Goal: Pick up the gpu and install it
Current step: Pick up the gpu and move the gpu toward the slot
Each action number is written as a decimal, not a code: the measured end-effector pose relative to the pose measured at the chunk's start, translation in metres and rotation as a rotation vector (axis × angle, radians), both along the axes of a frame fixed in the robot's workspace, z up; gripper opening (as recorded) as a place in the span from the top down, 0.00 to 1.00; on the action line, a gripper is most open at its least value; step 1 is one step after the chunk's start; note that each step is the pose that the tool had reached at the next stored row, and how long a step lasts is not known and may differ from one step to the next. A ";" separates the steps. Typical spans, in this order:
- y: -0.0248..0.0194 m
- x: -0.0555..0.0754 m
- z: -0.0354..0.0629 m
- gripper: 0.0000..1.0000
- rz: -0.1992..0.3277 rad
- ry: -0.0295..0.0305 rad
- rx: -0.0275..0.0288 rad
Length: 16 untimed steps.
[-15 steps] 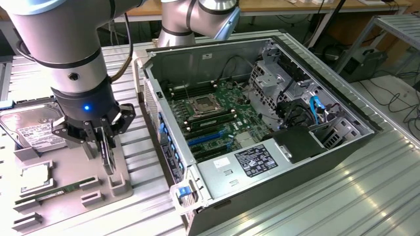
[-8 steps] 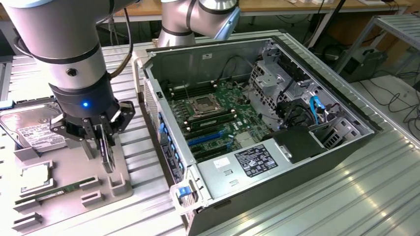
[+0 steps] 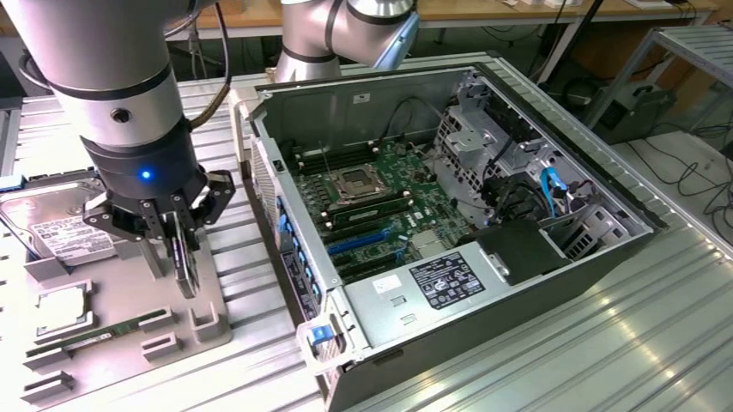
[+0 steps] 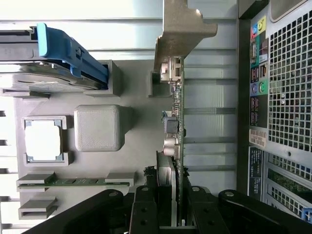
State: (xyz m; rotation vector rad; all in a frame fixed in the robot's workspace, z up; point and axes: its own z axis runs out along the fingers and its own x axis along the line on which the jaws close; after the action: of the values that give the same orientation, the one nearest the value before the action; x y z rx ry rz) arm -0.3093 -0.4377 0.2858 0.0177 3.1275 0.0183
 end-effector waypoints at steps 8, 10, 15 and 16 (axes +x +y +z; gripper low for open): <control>0.0000 0.000 0.0078 0.72 0.000 0.0001 0.0002; 0.0000 0.000 0.0092 0.72 0.000 0.0000 0.0008; 0.0000 0.000 0.0126 0.72 0.000 0.0000 0.0024; 0.0000 0.000 0.0131 0.72 0.000 0.0001 0.0025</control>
State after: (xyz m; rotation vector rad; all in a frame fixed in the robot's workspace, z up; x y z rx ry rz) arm -0.3093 -0.4377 0.2989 0.0177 3.1276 0.0222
